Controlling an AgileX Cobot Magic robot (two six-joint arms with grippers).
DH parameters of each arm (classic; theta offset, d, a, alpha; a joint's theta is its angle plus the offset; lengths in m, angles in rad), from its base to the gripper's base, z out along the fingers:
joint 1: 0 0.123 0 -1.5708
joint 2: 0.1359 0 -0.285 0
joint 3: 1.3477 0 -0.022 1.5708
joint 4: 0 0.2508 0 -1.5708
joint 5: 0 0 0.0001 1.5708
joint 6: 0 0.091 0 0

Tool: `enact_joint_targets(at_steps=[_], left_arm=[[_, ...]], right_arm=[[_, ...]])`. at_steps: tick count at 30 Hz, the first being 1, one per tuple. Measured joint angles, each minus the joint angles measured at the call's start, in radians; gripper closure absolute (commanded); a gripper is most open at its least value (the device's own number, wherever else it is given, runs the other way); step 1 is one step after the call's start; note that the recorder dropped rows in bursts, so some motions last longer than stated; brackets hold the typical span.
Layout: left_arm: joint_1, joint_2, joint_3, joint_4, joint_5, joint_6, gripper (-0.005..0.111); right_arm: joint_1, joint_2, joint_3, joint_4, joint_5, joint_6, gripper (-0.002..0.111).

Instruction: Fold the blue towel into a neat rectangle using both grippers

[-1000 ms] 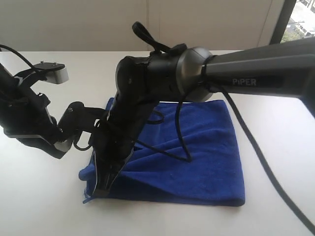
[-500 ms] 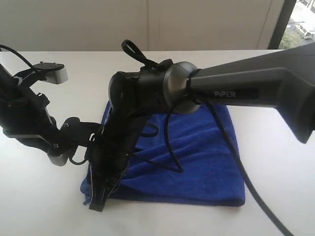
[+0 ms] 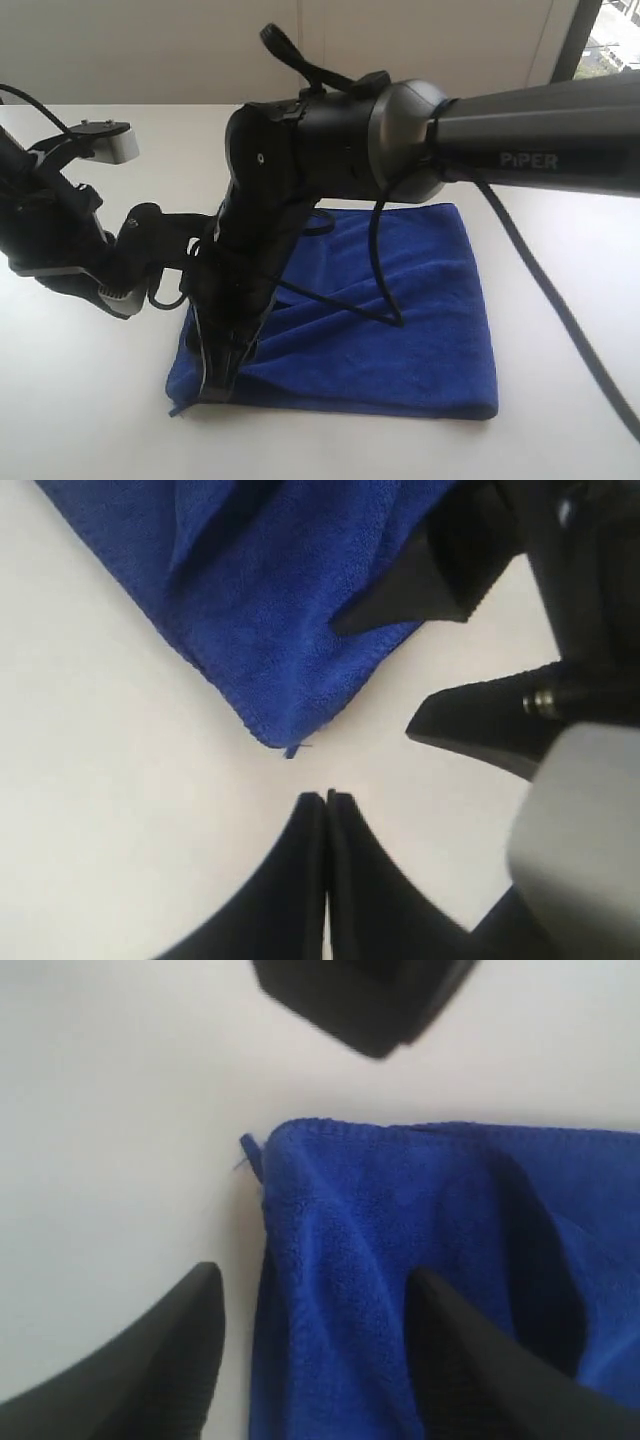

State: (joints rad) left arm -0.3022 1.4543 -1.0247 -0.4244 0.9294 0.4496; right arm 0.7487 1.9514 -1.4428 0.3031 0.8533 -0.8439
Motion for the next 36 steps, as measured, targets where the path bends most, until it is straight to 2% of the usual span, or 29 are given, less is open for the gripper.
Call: enact_joint_targets(at_steps=[4, 10, 20, 27, 31, 36], left_arm=[[0.0, 0.0, 0.0, 0.004, -0.019, -0.005, 0.107], [0.0, 0.002, 0.0, 0.021, -0.014, -0.004, 0.107], [0.0, 0.002, 0.0, 0.038, -0.022, -0.009, 0.107], [0.0, 0.002, 0.0, 0.249, -0.059, -0.177, 0.107], [0.0, 0.002, 0.0, 0.268, -0.063, -0.202, 0.107], [0.0, 0.002, 0.0, 0.27, -0.069, -0.204, 0.107]], right_arm=[[0.0, -0.002, 0.0, -0.065, 0.002, 0.127, 0.08], [0.0, 0.054, 0.0, -0.084, -0.02, 0.206, 0.094], [0.0, 0.138, 0.0, -0.095, -0.009, 0.213, 0.101], [0.0, 0.138, 0.0, -0.078, 0.056, 0.214, 0.105], [0.0, 0.138, 0.0, -0.075, 0.045, 0.214, 0.107], [-0.004, 0.082, 0.0, -0.16, 0.072, 0.256, 0.108]])
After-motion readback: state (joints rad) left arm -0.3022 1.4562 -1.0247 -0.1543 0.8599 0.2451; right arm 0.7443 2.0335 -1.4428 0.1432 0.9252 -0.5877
